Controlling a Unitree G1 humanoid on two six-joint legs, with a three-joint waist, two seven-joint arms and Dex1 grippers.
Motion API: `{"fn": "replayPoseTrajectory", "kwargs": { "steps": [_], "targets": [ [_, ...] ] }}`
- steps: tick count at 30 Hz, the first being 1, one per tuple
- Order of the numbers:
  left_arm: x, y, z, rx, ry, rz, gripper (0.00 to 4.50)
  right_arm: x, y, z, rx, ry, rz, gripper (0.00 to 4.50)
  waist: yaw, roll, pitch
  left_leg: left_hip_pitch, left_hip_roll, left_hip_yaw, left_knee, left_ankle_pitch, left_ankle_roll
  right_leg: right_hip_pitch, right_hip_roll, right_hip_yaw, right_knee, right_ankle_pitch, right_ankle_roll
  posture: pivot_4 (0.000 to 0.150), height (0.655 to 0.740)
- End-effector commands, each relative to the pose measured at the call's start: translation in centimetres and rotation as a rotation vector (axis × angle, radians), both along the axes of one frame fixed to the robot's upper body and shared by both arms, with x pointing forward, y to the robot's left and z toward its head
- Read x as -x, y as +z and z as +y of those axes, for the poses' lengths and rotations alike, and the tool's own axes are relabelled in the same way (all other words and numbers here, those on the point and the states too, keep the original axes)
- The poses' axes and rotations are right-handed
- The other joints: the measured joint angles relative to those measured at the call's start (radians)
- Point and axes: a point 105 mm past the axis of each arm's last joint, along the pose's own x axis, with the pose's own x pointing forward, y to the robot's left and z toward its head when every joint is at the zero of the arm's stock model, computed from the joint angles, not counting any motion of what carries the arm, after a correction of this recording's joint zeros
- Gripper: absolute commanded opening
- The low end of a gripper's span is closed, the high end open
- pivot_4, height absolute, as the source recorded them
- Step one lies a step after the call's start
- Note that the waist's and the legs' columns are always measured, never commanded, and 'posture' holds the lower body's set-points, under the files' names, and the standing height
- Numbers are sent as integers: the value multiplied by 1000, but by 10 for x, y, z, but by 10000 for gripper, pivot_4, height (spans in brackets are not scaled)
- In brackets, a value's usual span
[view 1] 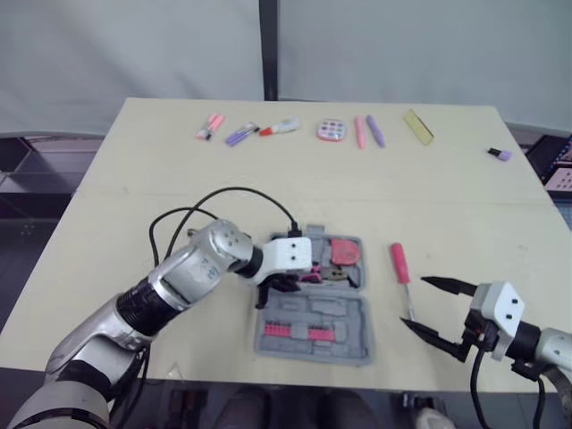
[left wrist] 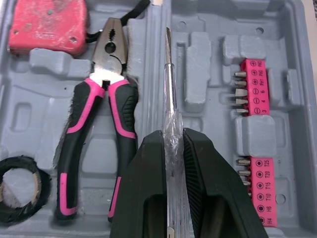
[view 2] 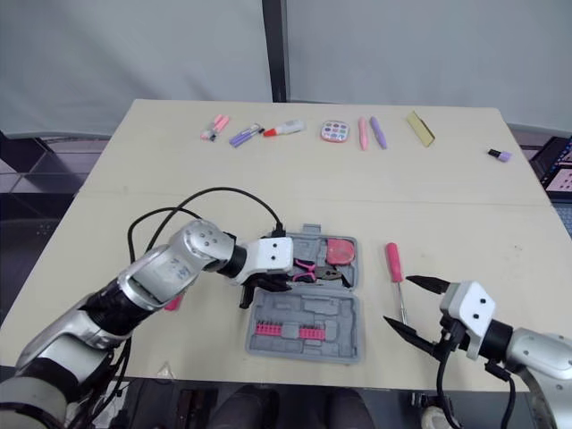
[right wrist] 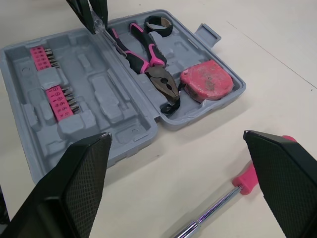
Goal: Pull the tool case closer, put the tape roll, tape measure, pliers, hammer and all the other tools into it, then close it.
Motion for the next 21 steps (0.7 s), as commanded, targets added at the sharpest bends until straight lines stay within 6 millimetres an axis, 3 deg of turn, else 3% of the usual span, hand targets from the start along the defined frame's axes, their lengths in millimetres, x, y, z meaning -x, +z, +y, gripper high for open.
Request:
{"fn": "replayPoseTrajectory", "kwargs": {
  "steps": [1,12,21],
  "targets": [
    [1,3,-10,1,-37,-27,164,2,5,1,9,6,-18,45000,1,0,0,0,0,0,0,0,0,0,0,0,0,0,0,1500,7134],
    [-5,-4,-23,-2,-29,-21,164,6,4,2,10,-11,-17,45000,1,0,0,0,-1,0,0,0,1,0,0,0,0,0,0,1500,7134],
    [0,-14,-28,-19,-63,-2,164,9,4,1,12,-20,-16,45000,2,0,0,0,-1,0,0,0,1,0,0,0,1,0,0,1500,7134]
  ]
}}
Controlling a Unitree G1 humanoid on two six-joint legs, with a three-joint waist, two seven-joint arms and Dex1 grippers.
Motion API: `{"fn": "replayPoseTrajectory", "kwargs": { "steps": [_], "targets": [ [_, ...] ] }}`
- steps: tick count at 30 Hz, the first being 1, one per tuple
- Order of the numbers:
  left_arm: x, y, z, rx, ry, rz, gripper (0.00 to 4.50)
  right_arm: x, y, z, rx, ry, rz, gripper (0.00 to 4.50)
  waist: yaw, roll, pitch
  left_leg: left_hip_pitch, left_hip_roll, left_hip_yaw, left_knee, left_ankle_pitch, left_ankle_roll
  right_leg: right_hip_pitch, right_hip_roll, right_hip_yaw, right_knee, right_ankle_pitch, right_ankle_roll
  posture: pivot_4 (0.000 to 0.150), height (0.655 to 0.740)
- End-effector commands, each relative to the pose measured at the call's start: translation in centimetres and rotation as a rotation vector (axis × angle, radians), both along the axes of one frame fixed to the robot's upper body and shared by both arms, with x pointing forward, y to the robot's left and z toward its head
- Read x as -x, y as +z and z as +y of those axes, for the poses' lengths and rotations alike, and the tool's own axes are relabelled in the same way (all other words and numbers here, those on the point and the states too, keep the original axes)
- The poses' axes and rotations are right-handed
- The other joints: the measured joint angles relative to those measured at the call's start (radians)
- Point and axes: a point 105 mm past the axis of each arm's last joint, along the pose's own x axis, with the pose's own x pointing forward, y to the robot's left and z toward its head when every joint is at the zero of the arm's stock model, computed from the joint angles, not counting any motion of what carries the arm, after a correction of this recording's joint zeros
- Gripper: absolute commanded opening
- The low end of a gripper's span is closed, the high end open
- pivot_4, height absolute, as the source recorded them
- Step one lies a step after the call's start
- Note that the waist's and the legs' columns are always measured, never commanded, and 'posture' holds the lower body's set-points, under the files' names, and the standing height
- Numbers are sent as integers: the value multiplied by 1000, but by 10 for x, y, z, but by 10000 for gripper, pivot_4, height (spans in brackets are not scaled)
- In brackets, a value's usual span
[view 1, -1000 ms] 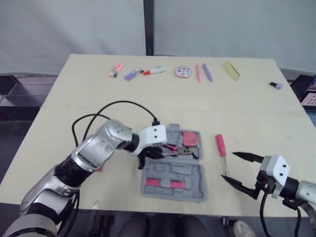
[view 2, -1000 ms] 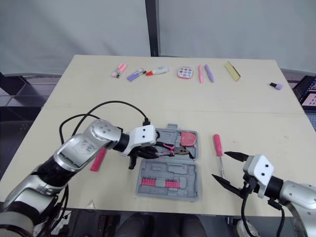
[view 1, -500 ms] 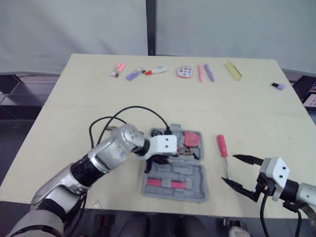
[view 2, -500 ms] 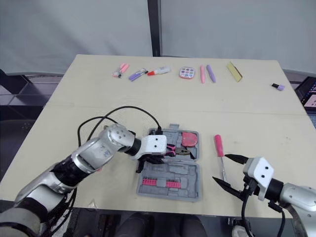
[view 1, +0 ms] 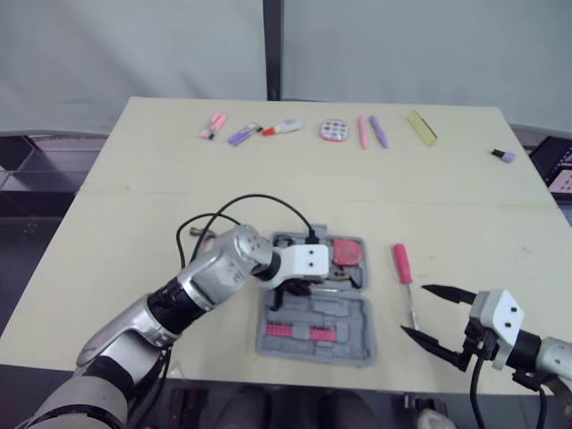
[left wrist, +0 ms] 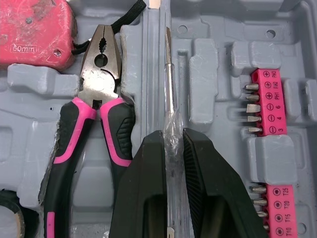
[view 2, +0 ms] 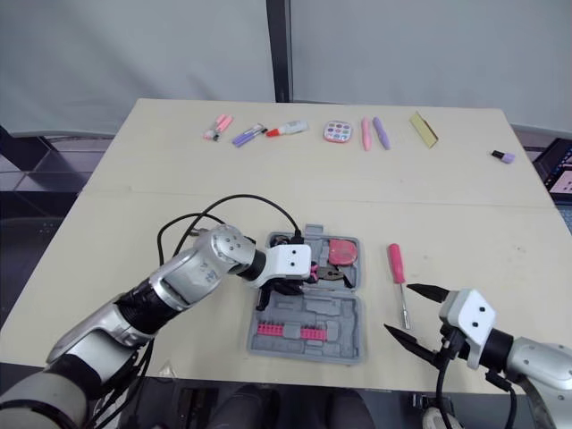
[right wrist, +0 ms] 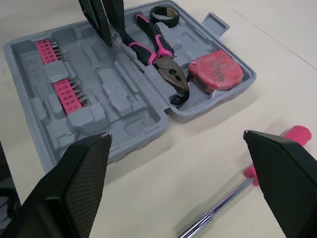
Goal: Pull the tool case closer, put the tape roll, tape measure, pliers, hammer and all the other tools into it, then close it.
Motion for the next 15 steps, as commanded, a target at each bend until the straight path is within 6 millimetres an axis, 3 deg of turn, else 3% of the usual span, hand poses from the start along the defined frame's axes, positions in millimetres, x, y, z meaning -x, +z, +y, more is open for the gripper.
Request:
{"fn": "replayPoseTrajectory", "kwargs": {
  "steps": [1,15],
  "targets": [
    [6,-1,-5,-3,-47,-10,164,1,10,1,8,-1,-44,45000,0,0,0,0,0,0,0,0,0,0,0,0,0,0,0,1500,7134],
    [9,-8,-5,-35,-68,-7,164,4,11,-1,11,-9,-42,45000,0,0,0,0,0,0,0,0,0,0,0,0,0,0,0,1500,7134]
  ]
}}
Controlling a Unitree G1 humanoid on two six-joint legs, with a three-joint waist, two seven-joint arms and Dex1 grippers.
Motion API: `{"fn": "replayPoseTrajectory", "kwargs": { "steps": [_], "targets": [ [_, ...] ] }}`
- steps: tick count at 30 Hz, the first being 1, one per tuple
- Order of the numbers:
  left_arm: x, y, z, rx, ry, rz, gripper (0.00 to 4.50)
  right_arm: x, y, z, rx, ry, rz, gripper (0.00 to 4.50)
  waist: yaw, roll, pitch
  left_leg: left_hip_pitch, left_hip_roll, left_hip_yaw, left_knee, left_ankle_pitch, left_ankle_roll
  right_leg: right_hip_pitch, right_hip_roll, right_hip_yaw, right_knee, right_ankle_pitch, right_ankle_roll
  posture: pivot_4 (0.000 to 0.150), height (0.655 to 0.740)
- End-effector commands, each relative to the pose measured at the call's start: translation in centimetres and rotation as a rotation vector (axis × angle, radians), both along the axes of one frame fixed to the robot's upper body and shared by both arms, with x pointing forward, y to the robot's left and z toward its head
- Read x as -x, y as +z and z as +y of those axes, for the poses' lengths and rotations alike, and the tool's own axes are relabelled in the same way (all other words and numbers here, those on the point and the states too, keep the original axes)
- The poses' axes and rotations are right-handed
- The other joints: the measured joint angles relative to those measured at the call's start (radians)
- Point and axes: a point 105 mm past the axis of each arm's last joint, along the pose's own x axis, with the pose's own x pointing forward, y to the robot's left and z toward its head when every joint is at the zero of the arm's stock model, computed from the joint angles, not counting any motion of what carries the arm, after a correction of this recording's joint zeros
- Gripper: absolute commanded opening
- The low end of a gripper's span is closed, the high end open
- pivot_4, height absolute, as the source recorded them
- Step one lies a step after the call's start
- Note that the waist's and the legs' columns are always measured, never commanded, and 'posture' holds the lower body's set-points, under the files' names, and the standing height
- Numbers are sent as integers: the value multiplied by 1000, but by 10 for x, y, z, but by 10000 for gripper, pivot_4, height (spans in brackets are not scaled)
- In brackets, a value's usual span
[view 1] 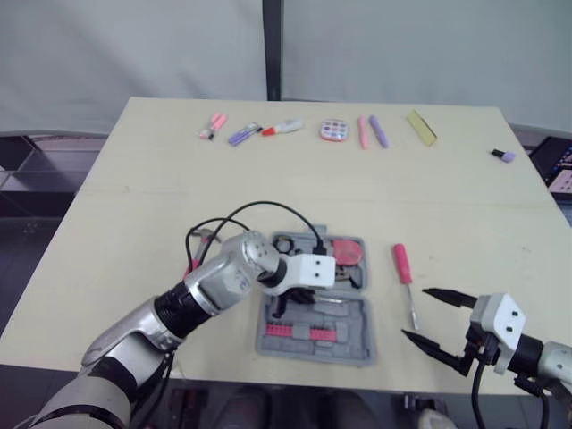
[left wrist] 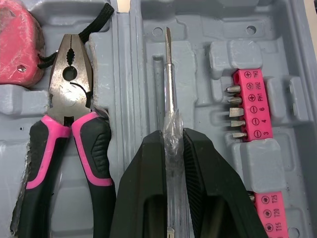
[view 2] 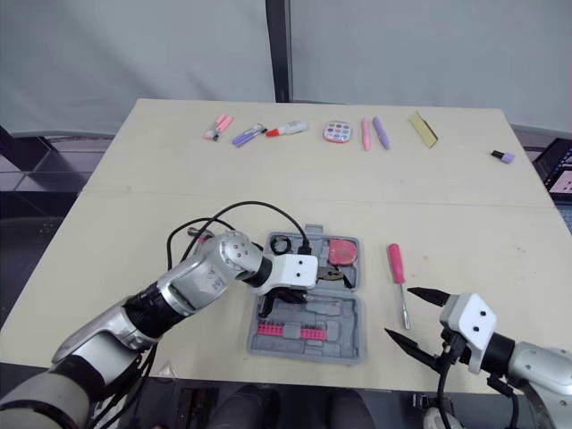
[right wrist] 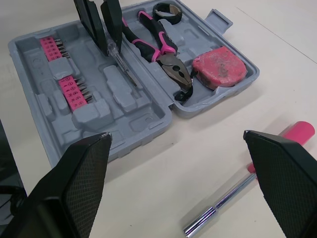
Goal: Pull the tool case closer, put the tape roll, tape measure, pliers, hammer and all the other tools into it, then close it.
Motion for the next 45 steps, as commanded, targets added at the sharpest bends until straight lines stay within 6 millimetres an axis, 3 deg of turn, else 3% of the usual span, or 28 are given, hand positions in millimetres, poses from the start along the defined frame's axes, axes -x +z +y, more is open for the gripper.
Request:
{"fn": "replayPoseTrajectory", "kwargs": {
  "steps": [1,25,45],
  "targets": [
    [2,-1,-1,2,-11,-1,164,-1,12,-1,6,-10,-53,45000,0,0,0,0,0,0,0,0,0,0,0,0,0,0,0,1500,7134],
    [-7,-2,-6,-1,28,-6,164,-1,11,-2,4,-25,-52,45000,0,0,0,0,0,0,0,0,0,0,0,0,1,0,0,1500,7134],
    [-5,14,-6,-26,48,-36,164,-2,7,0,-9,-25,-50,45000,0,0,0,0,0,0,0,0,0,0,0,0,1,0,0,1500,7134]
  ]
}}
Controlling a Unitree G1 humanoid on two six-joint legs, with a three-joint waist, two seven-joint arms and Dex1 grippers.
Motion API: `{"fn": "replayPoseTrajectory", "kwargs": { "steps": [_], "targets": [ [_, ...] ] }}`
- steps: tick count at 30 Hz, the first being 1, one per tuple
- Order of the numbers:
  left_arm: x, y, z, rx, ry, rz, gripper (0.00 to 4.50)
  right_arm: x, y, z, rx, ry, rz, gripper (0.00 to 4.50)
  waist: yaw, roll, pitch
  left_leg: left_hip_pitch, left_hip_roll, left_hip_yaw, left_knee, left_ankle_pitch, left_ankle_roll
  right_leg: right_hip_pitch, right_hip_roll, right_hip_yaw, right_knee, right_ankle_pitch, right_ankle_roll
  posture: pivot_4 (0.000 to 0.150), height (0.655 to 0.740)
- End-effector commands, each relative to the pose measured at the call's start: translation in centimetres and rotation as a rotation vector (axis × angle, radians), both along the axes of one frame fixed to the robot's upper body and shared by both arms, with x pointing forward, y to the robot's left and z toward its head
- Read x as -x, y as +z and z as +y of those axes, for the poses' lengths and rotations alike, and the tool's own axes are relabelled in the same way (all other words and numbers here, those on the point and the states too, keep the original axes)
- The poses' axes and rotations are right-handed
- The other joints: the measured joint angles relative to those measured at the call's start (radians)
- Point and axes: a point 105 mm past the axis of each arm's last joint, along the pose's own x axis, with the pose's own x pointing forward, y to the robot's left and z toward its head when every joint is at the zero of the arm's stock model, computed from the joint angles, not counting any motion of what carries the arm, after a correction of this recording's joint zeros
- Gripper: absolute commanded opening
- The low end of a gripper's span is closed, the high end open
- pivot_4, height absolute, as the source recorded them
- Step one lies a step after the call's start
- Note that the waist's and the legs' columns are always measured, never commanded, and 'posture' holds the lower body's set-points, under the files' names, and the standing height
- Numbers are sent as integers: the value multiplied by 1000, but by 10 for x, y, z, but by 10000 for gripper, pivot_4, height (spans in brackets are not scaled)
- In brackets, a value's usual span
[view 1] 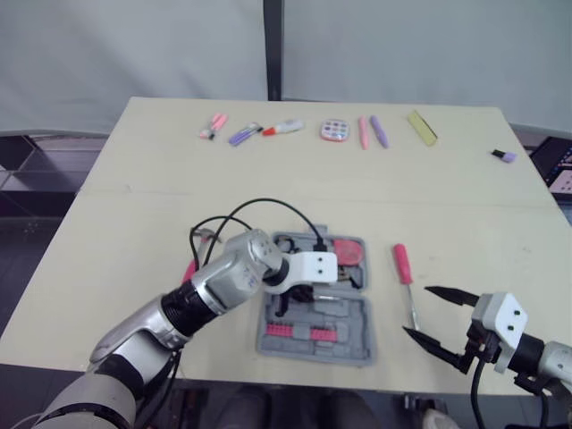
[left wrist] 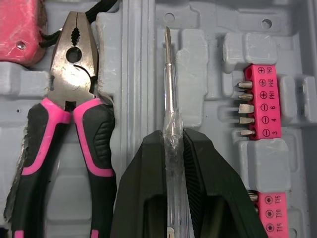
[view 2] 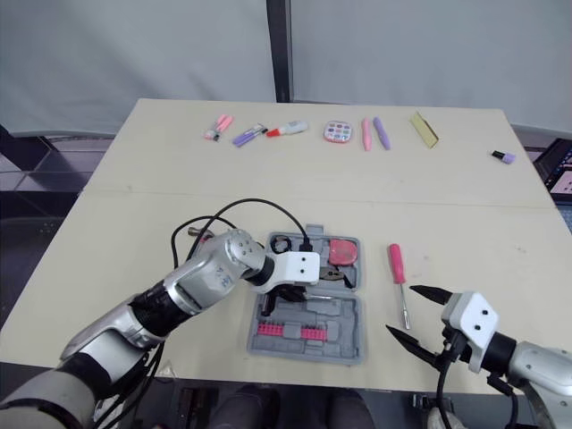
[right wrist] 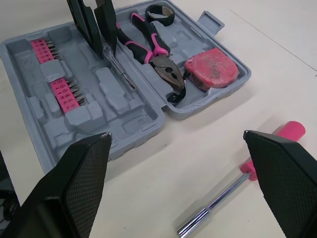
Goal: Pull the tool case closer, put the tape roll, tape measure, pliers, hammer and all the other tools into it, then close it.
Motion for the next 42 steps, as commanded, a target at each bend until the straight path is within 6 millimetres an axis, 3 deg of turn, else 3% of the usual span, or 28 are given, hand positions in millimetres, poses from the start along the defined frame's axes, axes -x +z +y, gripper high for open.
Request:
{"fn": "replayPoseTrajectory", "kwargs": {
  "steps": [1,33,40,42],
  "targets": [
    [-2,11,-2,-1,-19,-50,164,0,6,2,-2,-2,-36,45000,0,0,0,0,0,0,0,0,0,0,0,0,0,0,0,1500,7134],
    [-4,3,-5,-84,-57,-30,164,2,5,4,-13,-25,-46,45000,0,0,0,0,0,0,0,0,0,0,0,0,0,0,0,1500,7134],
    [-2,10,-4,-61,-44,-2,33874,1,4,5,-16,-25,-47,45000,0,0,0,0,0,0,0,0,0,0,0,0,0,0,0,1500,7134],
    [-1,14,-3,-50,-37,6,33874,1,4,5,-17,-24,-47,45000,-1,0,0,0,0,0,0,0,0,0,0,0,0,0,0,1500,7134]
  ]
}}
